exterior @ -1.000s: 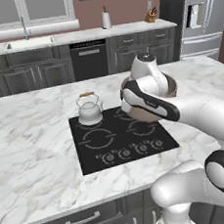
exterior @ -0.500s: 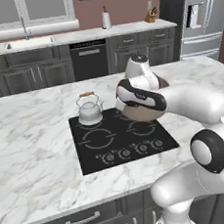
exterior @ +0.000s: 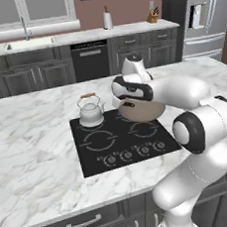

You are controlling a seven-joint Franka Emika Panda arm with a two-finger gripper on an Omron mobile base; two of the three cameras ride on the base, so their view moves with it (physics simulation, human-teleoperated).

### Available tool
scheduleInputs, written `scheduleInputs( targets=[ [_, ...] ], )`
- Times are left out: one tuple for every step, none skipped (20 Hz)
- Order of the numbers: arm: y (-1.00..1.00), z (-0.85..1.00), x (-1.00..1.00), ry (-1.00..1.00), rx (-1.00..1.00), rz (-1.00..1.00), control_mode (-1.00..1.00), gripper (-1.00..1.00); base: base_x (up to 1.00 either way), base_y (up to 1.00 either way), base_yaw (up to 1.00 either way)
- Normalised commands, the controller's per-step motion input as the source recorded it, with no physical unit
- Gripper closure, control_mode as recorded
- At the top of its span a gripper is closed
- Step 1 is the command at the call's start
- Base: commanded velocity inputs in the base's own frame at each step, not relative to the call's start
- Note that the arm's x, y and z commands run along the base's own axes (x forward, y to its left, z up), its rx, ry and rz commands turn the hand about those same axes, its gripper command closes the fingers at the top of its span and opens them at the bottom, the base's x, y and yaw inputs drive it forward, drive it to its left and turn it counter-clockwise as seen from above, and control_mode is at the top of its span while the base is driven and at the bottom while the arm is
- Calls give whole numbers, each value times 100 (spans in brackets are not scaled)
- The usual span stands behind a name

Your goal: Pick the kettle from the cabinet and place it on a stove burner. Then pick the pot from the counter and place it on another stove burner. Finally, turn both burners on.

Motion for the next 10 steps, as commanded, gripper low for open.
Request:
scheduleInputs(
  targets=[
    [-21, -16, 32, 0, 0, 6, -100, 100, 0, 0, 0],
    [-14, -4, 14, 0, -1, 0, -100, 100, 0, 0, 0],
    [-24, -10, 4, 0, -1, 0, -100, 100, 0, 0, 0],
    [-15, -15, 25, 0, 0, 0, -100, 100, 0, 0, 0],
    [-26, -21, 28, 0, 0, 1, -100, 100, 0, 0, 0],
    [-26, -21, 28, 0, 0, 3, -100, 100, 0, 0, 0],
    [-18, -14, 26, 0, 0, 4, -100, 100, 0, 0, 0],
    [-10, -13, 29, 0, 3, 5, -100, 100, 0, 0, 0],
    [-9, -11, 32, 0, 4, 5, -100, 100, 0, 0, 0],
    [-11, -16, 31, 0, 3, 5, -100, 100, 0, 0, 0]
  ],
)
